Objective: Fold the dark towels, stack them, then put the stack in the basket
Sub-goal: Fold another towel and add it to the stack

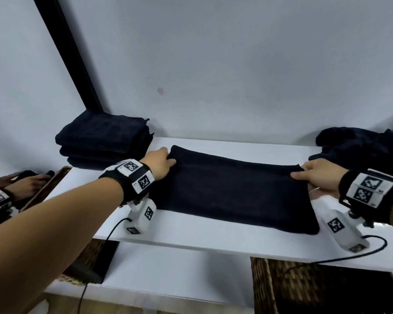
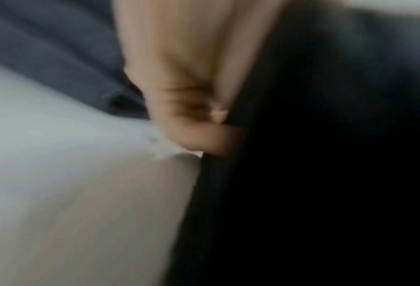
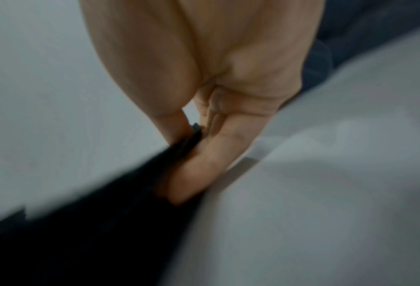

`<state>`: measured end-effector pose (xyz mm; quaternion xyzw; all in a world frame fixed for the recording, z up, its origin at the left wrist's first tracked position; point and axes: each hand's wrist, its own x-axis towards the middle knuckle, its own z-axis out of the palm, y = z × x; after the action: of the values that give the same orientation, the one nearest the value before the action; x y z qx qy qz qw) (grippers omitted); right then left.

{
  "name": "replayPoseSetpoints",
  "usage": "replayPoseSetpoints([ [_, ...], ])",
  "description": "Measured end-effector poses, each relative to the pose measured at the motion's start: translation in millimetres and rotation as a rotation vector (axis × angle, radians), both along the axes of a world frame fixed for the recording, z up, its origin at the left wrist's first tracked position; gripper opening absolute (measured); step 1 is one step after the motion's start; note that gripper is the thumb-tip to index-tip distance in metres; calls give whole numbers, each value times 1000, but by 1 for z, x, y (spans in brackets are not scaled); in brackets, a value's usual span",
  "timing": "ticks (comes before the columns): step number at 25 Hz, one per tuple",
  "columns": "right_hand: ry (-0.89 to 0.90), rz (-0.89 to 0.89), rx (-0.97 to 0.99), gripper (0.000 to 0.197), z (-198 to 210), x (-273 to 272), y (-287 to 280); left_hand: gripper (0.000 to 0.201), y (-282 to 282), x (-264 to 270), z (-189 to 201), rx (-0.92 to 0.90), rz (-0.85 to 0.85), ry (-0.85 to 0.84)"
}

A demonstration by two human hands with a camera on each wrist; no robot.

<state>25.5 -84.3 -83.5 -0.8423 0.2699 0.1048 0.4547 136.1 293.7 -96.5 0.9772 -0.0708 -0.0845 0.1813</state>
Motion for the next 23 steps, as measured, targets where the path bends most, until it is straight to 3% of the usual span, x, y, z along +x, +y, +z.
replayPoseSetpoints([
  [3,99,134,-367,29,9,1,1,42,-1,-3,19,263,-49,-39],
  [6,-99,376,-765,31,27,3,3,42,5,-21,65,435,-136,-66],
  [8,-337,661,-758,31,33,0,20,35,0,-53,79,473,-265,-103],
  [9,-367,819,-704,33,32,-2,32,32,-6,-73,77,456,-339,-109],
  [12,-199,1079,-750,52,17,-8,62,33,-28,-124,49,353,-505,21],
  [15,-84,1134,-981,58,23,-14,80,37,-28,-116,33,420,-524,37],
  [18,12,1214,-874,48,43,-19,103,45,-28,-86,29,451,-394,6],
  [21,-213,1145,-714,39,44,4,128,72,-44,-75,16,443,-273,104],
  [23,-260,1149,-817,56,31,24,135,88,-57,-77,6,476,-319,126],
])
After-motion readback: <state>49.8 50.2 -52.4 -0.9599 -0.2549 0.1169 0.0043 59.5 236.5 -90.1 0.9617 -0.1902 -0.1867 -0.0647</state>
